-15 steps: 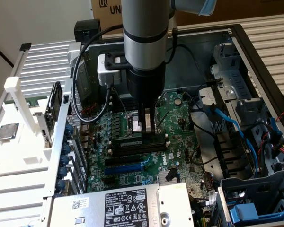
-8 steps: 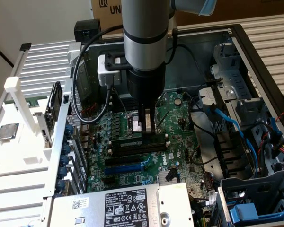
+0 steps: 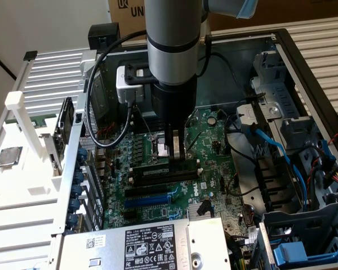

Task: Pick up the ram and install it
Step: 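Insert the ram into the slot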

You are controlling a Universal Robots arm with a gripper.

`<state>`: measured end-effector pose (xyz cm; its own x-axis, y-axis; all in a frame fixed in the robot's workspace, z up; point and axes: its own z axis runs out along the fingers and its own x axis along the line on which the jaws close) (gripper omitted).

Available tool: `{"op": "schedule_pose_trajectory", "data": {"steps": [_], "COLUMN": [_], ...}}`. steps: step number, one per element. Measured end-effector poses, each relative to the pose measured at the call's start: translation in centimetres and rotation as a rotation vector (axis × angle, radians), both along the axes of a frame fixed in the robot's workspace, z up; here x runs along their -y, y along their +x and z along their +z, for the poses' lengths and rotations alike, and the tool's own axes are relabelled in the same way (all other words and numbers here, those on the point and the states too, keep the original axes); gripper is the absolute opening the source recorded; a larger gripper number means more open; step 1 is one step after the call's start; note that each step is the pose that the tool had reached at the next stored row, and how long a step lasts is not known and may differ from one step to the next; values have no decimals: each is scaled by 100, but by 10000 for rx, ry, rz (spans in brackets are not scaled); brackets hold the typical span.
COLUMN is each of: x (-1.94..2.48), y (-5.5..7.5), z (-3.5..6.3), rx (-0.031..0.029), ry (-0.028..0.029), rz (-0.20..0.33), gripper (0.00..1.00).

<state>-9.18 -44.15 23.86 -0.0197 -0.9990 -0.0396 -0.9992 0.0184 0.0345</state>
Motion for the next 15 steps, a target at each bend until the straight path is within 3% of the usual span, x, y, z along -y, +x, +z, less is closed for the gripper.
{"op": "schedule_pose_trajectory", "data": {"steps": [15], "x": [7], "y": [0], "z": [-6], "rx": [0], "ry": [-1], "rz": [-97], "gripper": [12]}}
